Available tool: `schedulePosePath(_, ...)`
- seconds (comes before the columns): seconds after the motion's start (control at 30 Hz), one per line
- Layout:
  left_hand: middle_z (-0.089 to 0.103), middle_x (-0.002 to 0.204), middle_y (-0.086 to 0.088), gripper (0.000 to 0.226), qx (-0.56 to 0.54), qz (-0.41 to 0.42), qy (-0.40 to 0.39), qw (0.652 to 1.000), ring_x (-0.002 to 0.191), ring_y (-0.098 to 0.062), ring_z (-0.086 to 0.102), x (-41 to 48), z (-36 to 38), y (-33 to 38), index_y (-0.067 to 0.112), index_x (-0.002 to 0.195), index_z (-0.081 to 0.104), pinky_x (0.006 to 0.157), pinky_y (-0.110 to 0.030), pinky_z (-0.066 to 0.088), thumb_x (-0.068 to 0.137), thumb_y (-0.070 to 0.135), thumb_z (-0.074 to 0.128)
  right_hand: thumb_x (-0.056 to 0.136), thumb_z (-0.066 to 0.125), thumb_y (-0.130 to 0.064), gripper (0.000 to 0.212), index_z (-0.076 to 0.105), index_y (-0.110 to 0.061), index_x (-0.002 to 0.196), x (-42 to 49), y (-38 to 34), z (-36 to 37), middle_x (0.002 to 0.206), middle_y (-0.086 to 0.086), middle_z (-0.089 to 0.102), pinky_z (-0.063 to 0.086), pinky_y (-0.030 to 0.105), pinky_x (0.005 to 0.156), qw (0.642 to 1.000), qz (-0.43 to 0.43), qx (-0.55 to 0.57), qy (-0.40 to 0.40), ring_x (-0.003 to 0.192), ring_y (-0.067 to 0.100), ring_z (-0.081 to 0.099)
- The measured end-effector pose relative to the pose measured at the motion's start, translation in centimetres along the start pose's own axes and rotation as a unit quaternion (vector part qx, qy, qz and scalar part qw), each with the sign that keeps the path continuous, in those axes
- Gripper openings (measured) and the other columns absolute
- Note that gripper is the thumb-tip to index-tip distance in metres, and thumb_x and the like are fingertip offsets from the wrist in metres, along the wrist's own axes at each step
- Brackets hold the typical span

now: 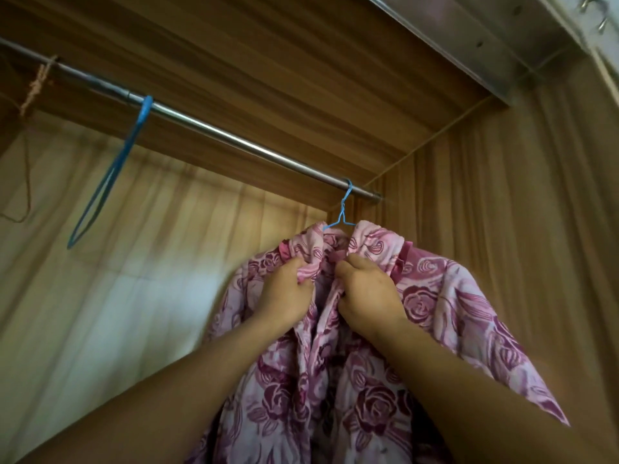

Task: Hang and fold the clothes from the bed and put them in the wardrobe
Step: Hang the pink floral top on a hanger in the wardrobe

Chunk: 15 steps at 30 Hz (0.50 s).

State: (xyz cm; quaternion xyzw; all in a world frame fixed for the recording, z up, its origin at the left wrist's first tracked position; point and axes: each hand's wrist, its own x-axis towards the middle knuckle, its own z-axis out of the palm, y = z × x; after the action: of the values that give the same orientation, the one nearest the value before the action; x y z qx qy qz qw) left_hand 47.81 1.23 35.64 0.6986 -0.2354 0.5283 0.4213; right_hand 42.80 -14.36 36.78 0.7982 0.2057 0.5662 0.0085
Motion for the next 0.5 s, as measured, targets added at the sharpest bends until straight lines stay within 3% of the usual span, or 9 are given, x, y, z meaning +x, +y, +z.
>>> schedulePosePath(0.2, 0.073, 0.107, -0.005, 0.034, 0.026, -0.020, -0.043, 0.999, 0.095, -0.024, 0.066, -1.7, -1.8, -0.3, 0.018, 0.122, 0.065, 0.087, -0.036, 0.053, 0.092, 0.006, 0.057, 0.090, 0.051, -0.012, 0.046, 0.053, -0.011, 0.135, -1.6, -0.3, 0.1, 0.142, 0.012, 0.044, 0.039, 0.040, 0.106, 0.998, -0.028, -0.023, -0.059, 0.136, 0.034, 0.039)
schedulePosePath(0.27, 0.074, 0.102, -0.007, 0.040, 0.028, -0.029, -0.066, 0.997, 0.083, -0.021, 0.067, -1.9, -2.9, -0.1, 0.020, 0.128, 0.064, 0.081, -0.033, 0.054, 0.092, 0.006, 0.057, 0.091, 0.050, -0.014, 0.047, 0.053, -0.010, 0.137, -2.2, -0.8, -0.3, 0.147, 0.013, 0.040, 0.031, 0.041, 0.117, 0.996, -0.044, -0.022, -0.072, 0.145, 0.036, 0.028)
schedulePosePath(0.33, 0.073, 0.087, 0.001, 0.033, 0.036, -0.032, -0.104, 0.993, 0.069, -0.008, 0.062, -2.7, -4.1, 0.1, 0.019, 0.119, 0.071, 0.072, -0.027, 0.052, 0.092, 0.008, 0.056, 0.092, 0.052, -0.020, 0.052, 0.051, -0.013, 0.143, -3.0, -1.5, -1.0, 0.157, 0.013, 0.032, 0.024, 0.044, 0.121, 0.993, -0.045, -0.010, -0.108, 0.150, 0.037, 0.019)
schedulePosePath(0.43, 0.071, 0.096, 0.009, 0.022, 0.096, -0.010, -0.150, 0.984, 0.077, 0.006, 0.057, -4.9, -6.3, 0.1, 0.021, 0.106, 0.077, 0.069, -0.004, 0.041, 0.094, 0.017, 0.060, 0.090, 0.056, -0.031, 0.050, 0.055, -0.019, 0.138, -4.7, -2.8, -2.1, 0.146, 0.011, 0.045, 0.037, 0.044, 0.110, 0.987, -0.041, -0.015, -0.156, 0.138, 0.036, 0.036)
schedulePosePath(0.5, 0.066, 0.098, 0.010, 0.022, 0.128, -0.031, -0.197, 0.972, 0.081, 0.004, 0.056, -6.7, -8.1, -0.1, 0.023, 0.109, 0.076, 0.068, -0.001, 0.038, 0.093, 0.023, 0.061, 0.088, 0.056, -0.038, 0.044, 0.060, -0.025, 0.130, -6.2, -4.1, -3.1, 0.127, 0.006, 0.054, 0.038, 0.041, 0.101, 0.986, -0.032, -0.040, -0.156, 0.123, 0.032, 0.043)
